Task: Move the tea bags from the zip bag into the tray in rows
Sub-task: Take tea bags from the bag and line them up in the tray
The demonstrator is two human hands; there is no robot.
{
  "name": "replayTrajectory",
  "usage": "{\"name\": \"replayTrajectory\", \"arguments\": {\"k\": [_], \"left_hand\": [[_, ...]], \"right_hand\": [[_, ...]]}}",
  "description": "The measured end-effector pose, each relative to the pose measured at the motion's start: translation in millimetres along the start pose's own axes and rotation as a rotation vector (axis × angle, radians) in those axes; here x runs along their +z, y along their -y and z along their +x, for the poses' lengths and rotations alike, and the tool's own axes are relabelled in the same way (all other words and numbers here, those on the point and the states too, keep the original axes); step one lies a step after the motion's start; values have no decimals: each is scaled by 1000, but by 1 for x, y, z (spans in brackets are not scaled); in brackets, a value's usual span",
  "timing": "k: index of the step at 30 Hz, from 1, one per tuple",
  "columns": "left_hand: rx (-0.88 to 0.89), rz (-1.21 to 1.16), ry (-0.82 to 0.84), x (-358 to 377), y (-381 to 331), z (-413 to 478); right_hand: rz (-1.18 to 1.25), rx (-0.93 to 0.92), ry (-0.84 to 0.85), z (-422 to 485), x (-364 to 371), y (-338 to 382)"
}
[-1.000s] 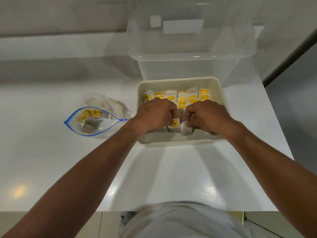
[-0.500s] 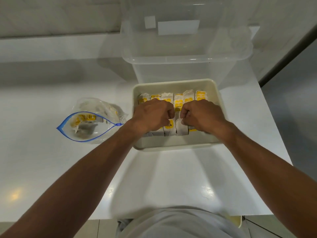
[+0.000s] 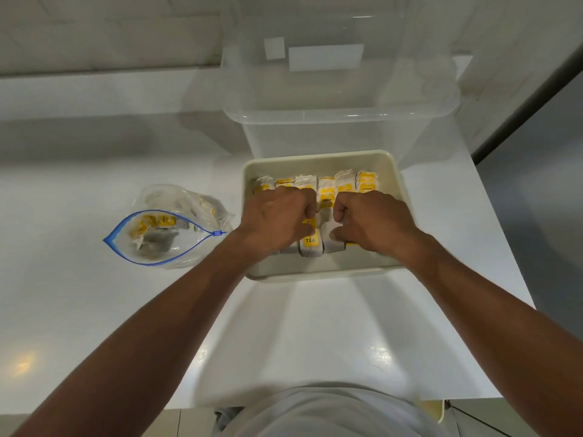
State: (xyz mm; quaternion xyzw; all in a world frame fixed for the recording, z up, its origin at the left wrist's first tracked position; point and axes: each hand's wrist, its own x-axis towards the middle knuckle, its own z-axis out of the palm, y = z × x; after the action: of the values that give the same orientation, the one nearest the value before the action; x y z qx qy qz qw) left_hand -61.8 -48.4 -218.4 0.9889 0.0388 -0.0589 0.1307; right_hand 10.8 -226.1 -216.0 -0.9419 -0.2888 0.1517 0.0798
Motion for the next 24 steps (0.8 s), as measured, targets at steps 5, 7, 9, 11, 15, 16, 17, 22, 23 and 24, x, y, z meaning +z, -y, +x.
{"name": "replayTrajectory", "arguments": {"k": [5,7,9,11,15,16,17,22,23,24], "left_hand": [[25,209,0,8,-12,-11],[22,240,7,12,-14,-11],[1,250,-3,11,-13,-8],[-21,254,-17,9,-13,-4],[-34,255,-2,8,-13,-2],[-31,252,0,9,-12,-2],[-30,246,1,10,-12,-2],[-39,240,-10,9,-12,-2],[-37,248,-14,10,-13,-2],[-33,257,-15,12,-14,-2]], "right_hand": [[-7,-20,49,0,3,2],[-17,-24,41,1,5,3],[-22,-21,32,2,6,4],[-23,-11,33,2,6,4],[-16,-4,39,5,6,3],[-7,-2,43,5,6,3],[1,1,45,5,6,2],[-7,-4,32,4,5,2],[-21,-11,26,4,5,3],[-34,-15,21,5,6,4]]}}
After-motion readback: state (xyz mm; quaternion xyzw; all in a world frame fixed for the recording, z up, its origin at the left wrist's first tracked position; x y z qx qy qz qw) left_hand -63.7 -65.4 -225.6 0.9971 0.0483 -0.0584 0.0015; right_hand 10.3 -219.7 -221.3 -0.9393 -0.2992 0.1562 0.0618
